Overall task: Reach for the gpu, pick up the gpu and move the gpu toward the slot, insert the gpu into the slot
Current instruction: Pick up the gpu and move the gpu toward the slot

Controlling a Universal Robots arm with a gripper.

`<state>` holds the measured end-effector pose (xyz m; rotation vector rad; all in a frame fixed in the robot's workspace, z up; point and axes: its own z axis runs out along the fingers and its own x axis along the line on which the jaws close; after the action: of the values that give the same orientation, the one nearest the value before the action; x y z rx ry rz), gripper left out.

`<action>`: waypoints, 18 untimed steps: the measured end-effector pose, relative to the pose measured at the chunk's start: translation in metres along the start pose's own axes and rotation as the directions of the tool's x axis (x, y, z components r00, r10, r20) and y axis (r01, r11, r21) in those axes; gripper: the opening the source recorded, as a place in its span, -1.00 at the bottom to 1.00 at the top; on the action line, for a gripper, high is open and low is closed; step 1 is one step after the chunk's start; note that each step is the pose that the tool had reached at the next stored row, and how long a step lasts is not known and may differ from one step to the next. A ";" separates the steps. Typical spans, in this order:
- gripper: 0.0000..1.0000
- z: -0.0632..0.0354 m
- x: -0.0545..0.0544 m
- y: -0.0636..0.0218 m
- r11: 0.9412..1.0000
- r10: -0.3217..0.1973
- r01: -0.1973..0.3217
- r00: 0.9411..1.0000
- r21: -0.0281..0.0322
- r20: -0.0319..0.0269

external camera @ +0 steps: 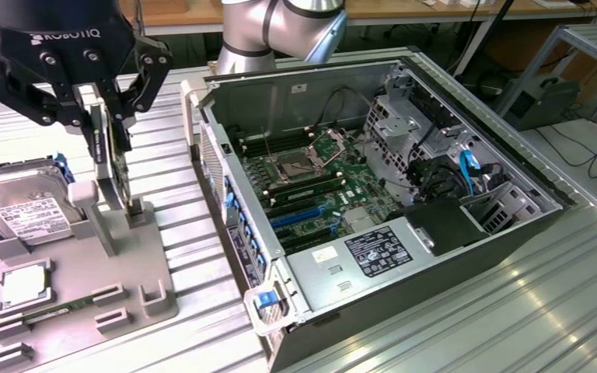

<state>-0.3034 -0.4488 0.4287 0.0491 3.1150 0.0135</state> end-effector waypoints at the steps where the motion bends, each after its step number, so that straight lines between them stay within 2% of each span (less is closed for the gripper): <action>1: -0.44 0.0001 -0.002 0.0001 1.000 0.000 0.000 1.000 0.000 0.000; 18: -0.44 0.0029 -0.047 0.0015 1.000 0.001 -0.001 1.000 0.000 0.001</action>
<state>-0.2563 -0.4487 0.4271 0.0511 3.1144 0.0134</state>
